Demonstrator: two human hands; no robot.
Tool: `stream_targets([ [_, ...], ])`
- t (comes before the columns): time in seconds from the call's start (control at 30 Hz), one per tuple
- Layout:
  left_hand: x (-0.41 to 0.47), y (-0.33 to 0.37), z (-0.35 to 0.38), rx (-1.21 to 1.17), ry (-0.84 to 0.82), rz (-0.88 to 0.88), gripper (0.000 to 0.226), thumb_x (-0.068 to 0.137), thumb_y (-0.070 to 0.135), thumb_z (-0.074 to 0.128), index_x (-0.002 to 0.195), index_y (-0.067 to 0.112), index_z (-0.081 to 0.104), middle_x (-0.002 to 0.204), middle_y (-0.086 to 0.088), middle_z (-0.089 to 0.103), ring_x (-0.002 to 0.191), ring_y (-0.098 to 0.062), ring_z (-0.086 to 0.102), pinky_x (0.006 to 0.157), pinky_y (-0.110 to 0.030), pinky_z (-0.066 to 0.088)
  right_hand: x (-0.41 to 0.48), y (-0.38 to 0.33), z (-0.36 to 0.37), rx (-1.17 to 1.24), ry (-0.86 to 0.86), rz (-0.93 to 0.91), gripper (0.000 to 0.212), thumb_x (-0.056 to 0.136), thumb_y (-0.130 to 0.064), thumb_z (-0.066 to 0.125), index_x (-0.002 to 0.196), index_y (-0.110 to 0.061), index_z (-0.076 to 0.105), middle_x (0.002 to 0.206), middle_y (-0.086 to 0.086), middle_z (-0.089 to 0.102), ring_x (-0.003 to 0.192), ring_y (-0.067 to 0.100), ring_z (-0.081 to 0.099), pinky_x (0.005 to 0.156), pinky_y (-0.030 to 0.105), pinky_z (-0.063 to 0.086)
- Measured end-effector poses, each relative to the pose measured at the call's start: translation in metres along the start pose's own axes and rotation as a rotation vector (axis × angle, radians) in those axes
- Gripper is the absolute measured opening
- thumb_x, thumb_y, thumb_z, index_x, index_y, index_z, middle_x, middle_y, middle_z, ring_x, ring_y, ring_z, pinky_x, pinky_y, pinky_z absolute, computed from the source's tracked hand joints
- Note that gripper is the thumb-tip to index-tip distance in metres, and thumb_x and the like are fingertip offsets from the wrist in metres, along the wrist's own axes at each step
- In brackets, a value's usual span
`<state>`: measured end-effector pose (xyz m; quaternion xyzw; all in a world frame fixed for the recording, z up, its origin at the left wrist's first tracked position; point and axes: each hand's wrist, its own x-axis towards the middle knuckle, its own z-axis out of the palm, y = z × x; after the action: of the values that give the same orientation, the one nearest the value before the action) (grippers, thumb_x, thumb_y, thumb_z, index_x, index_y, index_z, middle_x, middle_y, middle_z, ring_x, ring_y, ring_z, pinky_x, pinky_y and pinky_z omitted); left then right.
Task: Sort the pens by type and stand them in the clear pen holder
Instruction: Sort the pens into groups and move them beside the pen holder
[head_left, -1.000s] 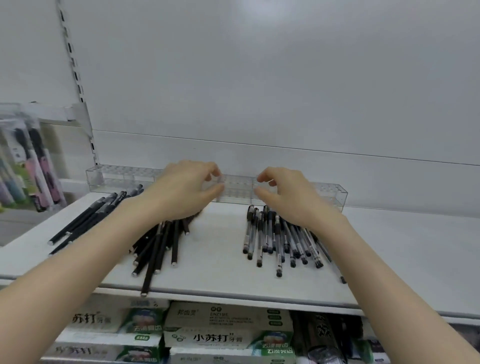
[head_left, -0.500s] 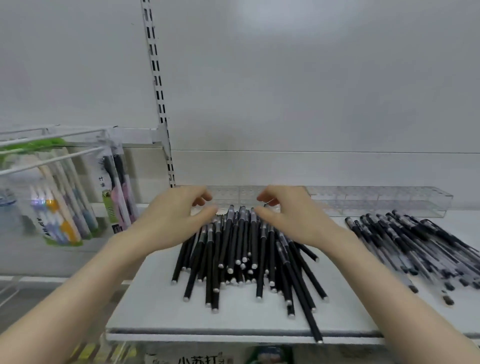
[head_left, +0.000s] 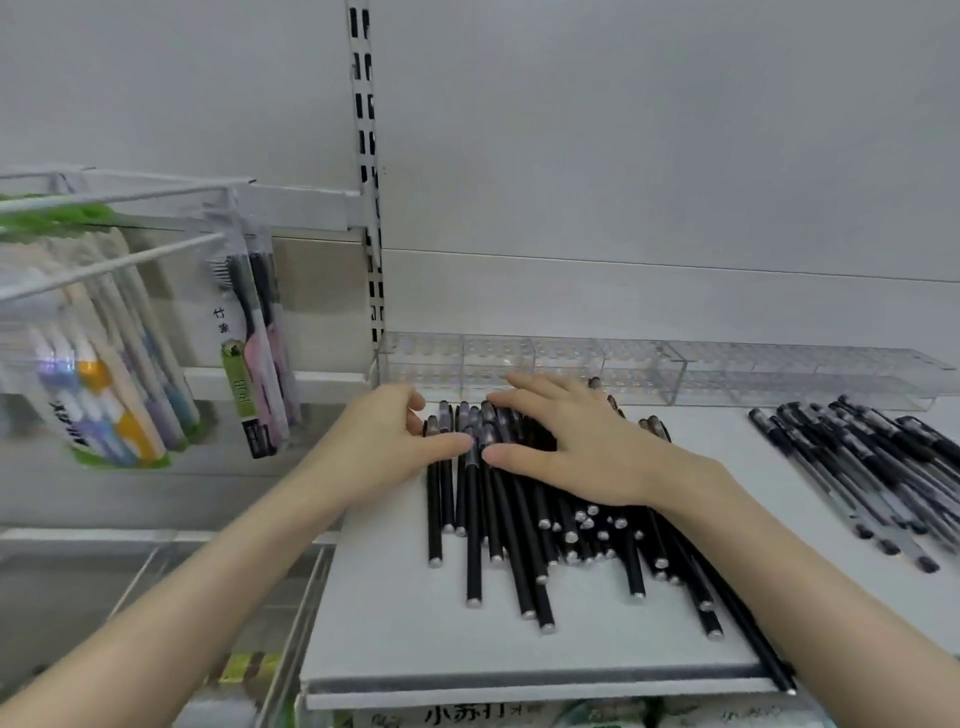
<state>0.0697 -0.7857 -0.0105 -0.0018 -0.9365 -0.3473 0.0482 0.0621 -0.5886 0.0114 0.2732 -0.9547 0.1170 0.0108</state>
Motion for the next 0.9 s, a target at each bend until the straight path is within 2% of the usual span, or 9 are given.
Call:
stream_targets([
  [0.1, 0.002, 0.005, 0.002, -0.070, -0.046, -0.008, 0.076, 0.072, 0.045, 0.077, 0.130, 0.007, 0.046, 0.097, 0.005, 0.058, 0.082, -0.014, 0.065, 0.081, -0.035, 0.054, 0.002, 0.002, 0.002, -0.002, -0.020, 0.007, 0.063, 0.088, -0.061, 0.044, 0.145, -0.038, 0.030, 0.159, -0.011, 0.013, 0.146, 0.014, 0.007, 0.117, 0.043, 0.006],
  [0.17, 0.005, 0.008, 0.001, -0.151, -0.093, -0.044, 0.070, 0.073, 0.035, 0.079, 0.128, 0.005, 0.047, 0.092, 0.006, 0.061, 0.068, -0.008, 0.066, 0.073, -0.027, 0.054, 0.001, 0.004, 0.003, 0.004, -0.022, 0.001, 0.064, 0.088, -0.063, 0.042, 0.145, -0.038, 0.030, 0.159, -0.013, 0.012, 0.145, 0.012, 0.006, 0.117, 0.042, 0.006],
  [0.33, 0.011, 0.016, -0.003, -0.375, -0.226, -0.109, 0.029, 0.072, 0.010, 0.080, 0.092, -0.003, 0.064, 0.077, -0.012, 0.069, 0.048, -0.012, 0.060, 0.049, -0.021, 0.051, 0.001, 0.005, 0.004, -0.006, -0.015, -0.005, 0.064, 0.087, -0.062, 0.043, 0.145, -0.038, 0.030, 0.159, -0.012, 0.013, 0.145, 0.014, 0.009, 0.117, 0.041, 0.006],
  [0.4, 0.012, 0.016, -0.004, -0.451, -0.257, -0.145, 0.025, 0.072, 0.006, 0.080, 0.089, -0.006, 0.065, 0.080, -0.018, 0.070, 0.052, -0.015, 0.062, 0.048, -0.020, 0.050, 0.001, 0.004, 0.004, -0.004, -0.021, -0.004, 0.063, 0.088, -0.062, 0.042, 0.145, -0.038, 0.030, 0.159, -0.012, 0.013, 0.145, 0.014, 0.008, 0.117, 0.040, 0.006],
  [0.6, 0.007, 0.011, -0.008, -0.618, -0.269, -0.157, 0.013, 0.075, -0.003, 0.073, 0.083, -0.001, 0.064, 0.076, -0.014, 0.070, 0.061, -0.018, 0.068, 0.050, -0.024, 0.053, 0.000, 0.004, 0.002, 0.010, -0.027, 0.006, 0.065, 0.088, -0.062, 0.043, 0.146, -0.037, 0.029, 0.159, -0.012, 0.013, 0.146, 0.016, 0.008, 0.116, 0.040, 0.006],
  [0.67, 0.003, 0.010, -0.011, -0.683, -0.232, -0.152, 0.017, 0.076, -0.004, 0.072, 0.081, 0.008, 0.060, 0.075, -0.010, 0.072, 0.063, -0.018, 0.068, 0.050, -0.026, 0.054, -0.001, 0.003, 0.002, 0.022, -0.018, 0.002, 0.065, 0.088, -0.062, 0.043, 0.146, -0.036, 0.029, 0.159, -0.012, 0.013, 0.146, 0.016, 0.009, 0.116, 0.040, 0.005],
  [0.77, -0.002, 0.012, -0.020, -0.772, -0.175, -0.101, 0.025, 0.075, -0.001, 0.072, 0.089, 0.015, 0.059, 0.078, -0.001, 0.075, 0.067, -0.014, 0.068, 0.053, -0.023, 0.054, -0.002, 0.003, 0.000, 0.057, 0.048, -0.025, 0.063, 0.088, -0.061, 0.043, 0.145, -0.033, 0.034, 0.157, -0.010, 0.020, 0.145, 0.013, 0.014, 0.117, 0.038, 0.005],
  [0.83, -0.003, 0.018, -0.026, -0.835, -0.160, -0.037, 0.029, 0.075, 0.000, 0.072, 0.098, 0.013, 0.061, 0.090, -0.005, 0.075, 0.070, -0.015, 0.069, 0.055, -0.021, 0.055, -0.003, 0.002, -0.005, 0.159, 0.127, -0.052, 0.062, 0.088, -0.058, 0.047, 0.141, -0.028, 0.041, 0.153, -0.009, 0.033, 0.141, 0.009, 0.027, 0.116, 0.034, 0.017],
  [0.9, -0.003, 0.026, -0.030, -0.859, -0.121, 0.034, 0.033, 0.074, 0.001, 0.071, 0.104, 0.010, 0.062, 0.097, -0.008, 0.074, 0.074, -0.017, 0.070, 0.057, -0.023, 0.056, -0.003, -0.002, -0.013, 0.355, 0.147, -0.042, 0.061, 0.087, -0.054, 0.054, 0.139, -0.025, 0.045, 0.142, -0.009, 0.047, 0.130, 0.004, 0.042, 0.107, 0.024, 0.032],
])
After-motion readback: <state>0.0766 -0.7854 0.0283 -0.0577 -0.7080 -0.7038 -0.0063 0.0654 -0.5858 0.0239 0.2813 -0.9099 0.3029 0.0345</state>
